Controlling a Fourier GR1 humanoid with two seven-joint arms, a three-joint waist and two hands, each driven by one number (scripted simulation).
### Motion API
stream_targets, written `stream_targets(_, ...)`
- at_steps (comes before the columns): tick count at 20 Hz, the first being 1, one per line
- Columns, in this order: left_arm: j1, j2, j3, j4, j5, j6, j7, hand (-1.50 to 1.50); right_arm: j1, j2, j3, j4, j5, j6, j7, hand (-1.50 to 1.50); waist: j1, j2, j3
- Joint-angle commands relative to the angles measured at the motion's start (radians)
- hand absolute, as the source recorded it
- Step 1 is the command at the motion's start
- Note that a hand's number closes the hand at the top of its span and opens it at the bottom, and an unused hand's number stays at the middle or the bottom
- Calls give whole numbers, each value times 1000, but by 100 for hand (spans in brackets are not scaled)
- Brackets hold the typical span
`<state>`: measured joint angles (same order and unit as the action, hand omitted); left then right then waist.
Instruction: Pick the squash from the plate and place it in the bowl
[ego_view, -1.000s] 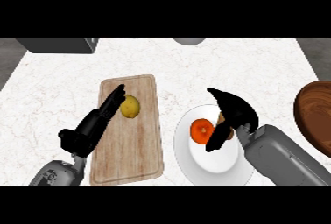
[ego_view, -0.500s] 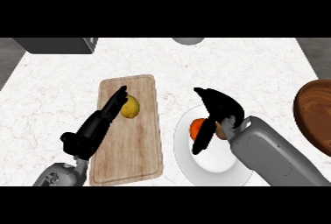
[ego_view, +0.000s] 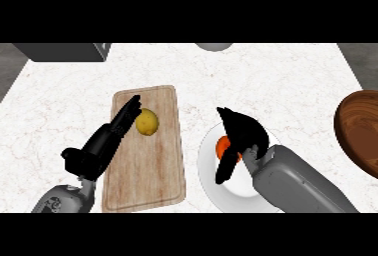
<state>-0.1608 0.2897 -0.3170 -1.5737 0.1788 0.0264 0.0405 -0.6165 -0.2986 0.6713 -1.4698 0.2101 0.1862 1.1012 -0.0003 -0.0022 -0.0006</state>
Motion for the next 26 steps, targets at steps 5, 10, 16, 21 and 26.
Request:
stream_targets(5,24,-17,23,38,-17,-54,-38,0,38,59,19,16,207,-28,74,-150,0,2,0)
stream_targets(10,28,-44,33,-11,-28,-36,8,0,110,68,31,35,304,-26,60,-150,2,1,0)
stream_targets(16,21,-83,37,-5,-74,-23,14,0,116,84,-71,101,340,21,8,-150,2,2,0)
stream_targets(21,-73,-95,91,46,-43,-79,60,0,163,131,-81,206,397,-11,-86,-150,0,3,1)
stream_targets(26,47,-96,97,2,-100,-108,-11,0,165,172,-168,274,462,-16,-197,-150,4,3,1)
